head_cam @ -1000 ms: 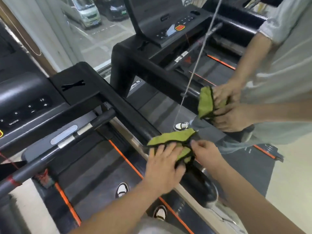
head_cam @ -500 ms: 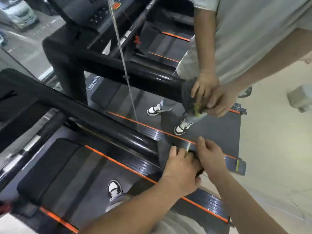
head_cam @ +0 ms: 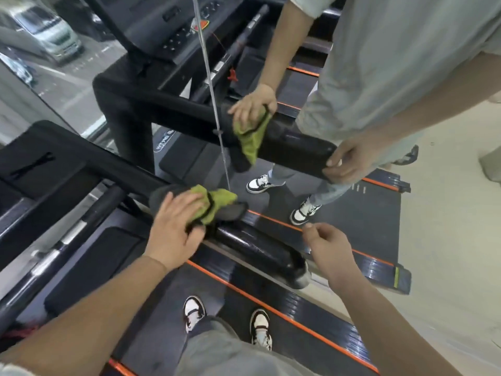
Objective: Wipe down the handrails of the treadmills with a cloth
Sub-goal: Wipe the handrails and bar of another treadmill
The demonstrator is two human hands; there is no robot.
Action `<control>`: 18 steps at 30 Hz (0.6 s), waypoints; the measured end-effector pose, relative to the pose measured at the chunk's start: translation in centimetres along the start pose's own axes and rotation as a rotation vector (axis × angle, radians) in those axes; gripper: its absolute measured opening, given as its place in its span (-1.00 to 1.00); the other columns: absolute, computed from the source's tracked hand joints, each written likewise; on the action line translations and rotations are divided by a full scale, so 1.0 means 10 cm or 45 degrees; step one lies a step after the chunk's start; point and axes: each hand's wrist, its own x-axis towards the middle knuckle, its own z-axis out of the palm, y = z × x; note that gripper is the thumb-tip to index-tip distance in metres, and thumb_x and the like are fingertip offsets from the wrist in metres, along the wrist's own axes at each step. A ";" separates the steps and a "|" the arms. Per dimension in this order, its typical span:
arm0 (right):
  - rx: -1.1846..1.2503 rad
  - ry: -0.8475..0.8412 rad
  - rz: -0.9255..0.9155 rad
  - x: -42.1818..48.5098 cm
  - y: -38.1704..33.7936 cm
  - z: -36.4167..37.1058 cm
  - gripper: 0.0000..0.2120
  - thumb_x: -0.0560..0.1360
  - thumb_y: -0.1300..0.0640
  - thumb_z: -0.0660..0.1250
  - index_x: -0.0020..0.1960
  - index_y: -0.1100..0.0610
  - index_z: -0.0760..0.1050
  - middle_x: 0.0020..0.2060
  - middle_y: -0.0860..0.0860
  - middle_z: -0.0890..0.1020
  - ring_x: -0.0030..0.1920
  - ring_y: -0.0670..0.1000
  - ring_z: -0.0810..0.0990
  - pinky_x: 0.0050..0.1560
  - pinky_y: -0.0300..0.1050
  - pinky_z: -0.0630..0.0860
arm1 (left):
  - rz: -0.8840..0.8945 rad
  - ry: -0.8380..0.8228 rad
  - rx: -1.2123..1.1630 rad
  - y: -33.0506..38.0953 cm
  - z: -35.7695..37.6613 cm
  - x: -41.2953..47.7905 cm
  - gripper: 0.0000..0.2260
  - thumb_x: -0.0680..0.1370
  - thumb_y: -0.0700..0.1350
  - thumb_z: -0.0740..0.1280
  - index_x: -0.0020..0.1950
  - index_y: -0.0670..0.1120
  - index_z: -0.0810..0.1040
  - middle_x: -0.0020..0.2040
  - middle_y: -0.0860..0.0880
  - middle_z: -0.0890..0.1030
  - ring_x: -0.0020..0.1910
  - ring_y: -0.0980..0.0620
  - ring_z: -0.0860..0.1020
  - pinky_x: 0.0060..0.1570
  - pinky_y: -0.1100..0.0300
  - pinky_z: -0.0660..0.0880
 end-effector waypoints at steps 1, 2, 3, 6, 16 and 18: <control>0.003 0.008 -0.019 0.00 -0.02 0.00 -0.68 0.64 -0.02 0.29 -0.10 0.22 0.60 -0.31 0.14 0.57 -0.26 0.02 0.49 -0.18 -0.10 0.44 | -0.192 0.095 -0.017 0.11 0.05 0.05 -0.59 0.42 -0.05 0.26 0.23 -0.12 0.62 0.34 -0.08 0.58 0.41 -0.19 0.49 0.53 -0.25 0.14; -0.002 0.013 -0.043 0.00 -0.05 0.00 -0.68 0.64 -0.01 0.29 -0.08 0.24 0.60 -0.30 0.19 0.56 -0.26 0.04 0.48 -0.20 -0.09 0.43 | -0.360 0.161 -0.019 0.35 0.14 0.07 -0.60 0.41 -0.04 0.26 0.20 -0.11 0.63 0.32 -0.07 0.59 0.41 -0.18 0.48 0.53 -0.28 0.13; -0.011 0.023 -0.068 0.00 -0.10 0.00 -0.67 0.65 0.00 0.29 -0.06 0.27 0.59 -0.29 0.23 0.55 -0.26 0.05 0.47 -0.22 -0.09 0.41 | -0.442 0.170 -0.024 0.66 0.26 0.05 -0.61 0.40 -0.03 0.27 0.17 -0.07 0.64 0.31 -0.07 0.60 0.41 -0.16 0.47 0.53 -0.30 0.12; -0.136 0.082 -0.202 0.05 -0.28 0.04 -0.72 0.65 0.04 0.29 -0.10 0.21 0.59 -0.27 0.12 0.62 -0.18 0.06 0.54 -0.17 -0.07 0.42 | -0.081 -0.060 -0.078 1.59 0.60 -0.09 -0.64 0.38 0.06 0.32 0.15 0.05 0.63 0.25 0.03 0.61 0.34 -0.09 0.49 0.54 -0.22 0.13; -0.336 -0.064 -0.352 0.18 -0.79 0.98 -0.82 0.62 0.09 0.32 -0.07 0.15 0.63 -0.23 -0.01 0.67 -0.14 0.04 0.61 -0.12 -0.12 0.39 | 0.076 -0.117 0.036 -0.73 -0.33 0.04 -0.52 0.45 -0.03 0.30 0.38 -0.04 0.57 0.47 -0.01 0.50 0.49 -0.08 0.42 0.58 -0.14 0.11; -0.380 -0.112 -0.389 0.11 -0.90 1.23 -0.82 0.62 0.10 0.33 -0.06 0.17 0.63 -0.21 0.01 0.67 -0.15 0.03 0.60 -0.12 -0.16 0.36 | -0.213 -0.137 0.069 -1.29 -0.70 0.18 -0.48 0.49 0.06 0.19 0.43 -0.02 0.53 0.51 0.01 0.46 0.54 -0.07 0.36 0.60 -0.14 0.02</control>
